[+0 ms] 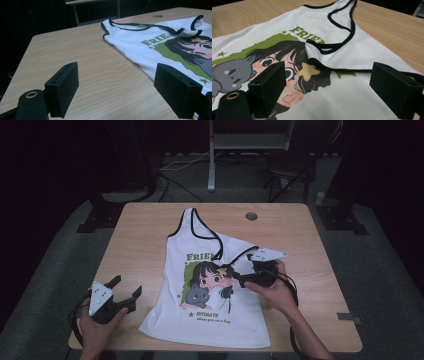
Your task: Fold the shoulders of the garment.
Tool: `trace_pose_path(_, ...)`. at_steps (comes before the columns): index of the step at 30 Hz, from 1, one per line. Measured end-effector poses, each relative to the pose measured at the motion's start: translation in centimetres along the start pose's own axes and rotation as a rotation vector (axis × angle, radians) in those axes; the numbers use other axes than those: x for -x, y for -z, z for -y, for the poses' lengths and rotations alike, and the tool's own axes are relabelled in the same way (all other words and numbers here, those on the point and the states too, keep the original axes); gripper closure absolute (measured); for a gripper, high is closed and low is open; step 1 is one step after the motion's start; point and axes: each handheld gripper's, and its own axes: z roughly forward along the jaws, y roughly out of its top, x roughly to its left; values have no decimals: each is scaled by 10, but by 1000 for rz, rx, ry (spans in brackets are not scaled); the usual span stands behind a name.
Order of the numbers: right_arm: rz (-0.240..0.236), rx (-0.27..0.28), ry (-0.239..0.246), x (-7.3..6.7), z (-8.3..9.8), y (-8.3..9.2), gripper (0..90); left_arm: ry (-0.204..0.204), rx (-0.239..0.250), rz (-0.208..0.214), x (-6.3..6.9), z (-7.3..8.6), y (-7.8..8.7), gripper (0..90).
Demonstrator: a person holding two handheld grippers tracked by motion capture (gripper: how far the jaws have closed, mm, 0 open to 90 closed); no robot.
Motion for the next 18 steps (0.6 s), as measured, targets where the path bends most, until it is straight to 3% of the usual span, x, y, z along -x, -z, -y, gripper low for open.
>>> trace_pose_path(18, 42, 31, -33, 4, 12, 35, 134, -11, 0, -1, 1, 0, 0, 195)
